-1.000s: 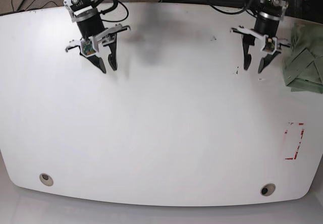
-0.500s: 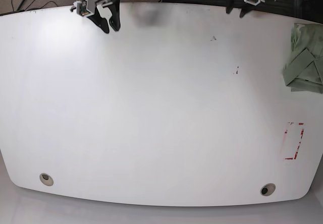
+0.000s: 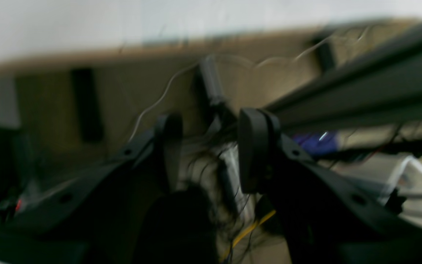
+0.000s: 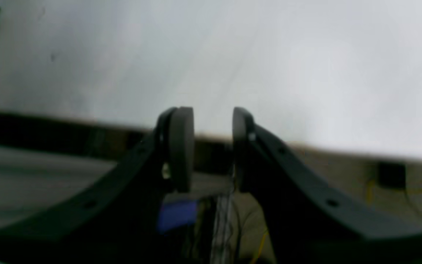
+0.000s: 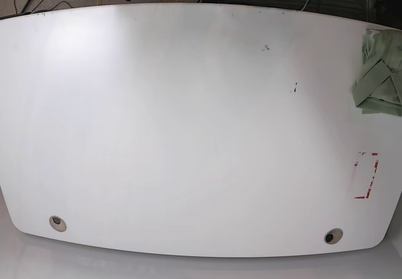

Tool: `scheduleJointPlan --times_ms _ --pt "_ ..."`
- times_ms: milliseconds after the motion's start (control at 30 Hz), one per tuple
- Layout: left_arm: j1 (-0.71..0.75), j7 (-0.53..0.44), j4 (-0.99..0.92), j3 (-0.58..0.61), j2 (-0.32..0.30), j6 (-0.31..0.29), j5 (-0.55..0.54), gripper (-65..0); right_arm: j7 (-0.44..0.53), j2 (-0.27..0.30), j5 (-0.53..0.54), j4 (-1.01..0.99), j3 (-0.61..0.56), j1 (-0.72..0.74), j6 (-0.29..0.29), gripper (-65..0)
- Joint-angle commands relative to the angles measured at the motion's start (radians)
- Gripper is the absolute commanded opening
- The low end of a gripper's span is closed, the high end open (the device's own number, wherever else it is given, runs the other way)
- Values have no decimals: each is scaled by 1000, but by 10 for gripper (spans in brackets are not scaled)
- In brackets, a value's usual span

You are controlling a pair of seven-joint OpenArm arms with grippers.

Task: Layout the t-shirt on the table in an organized manner, then fold the t-shirt properly

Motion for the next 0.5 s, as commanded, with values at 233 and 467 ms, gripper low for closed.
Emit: scheduleJointPlan --times_ms 233,467 --pt "-153 -9 -379 10 -71 -6 -4 -419 21 5 2 -245 -1 2 50 -485" --pt "-340 -9 -667 10 -99 -6 -7 -419 22 37 0 -492 -1 109 96 -485"
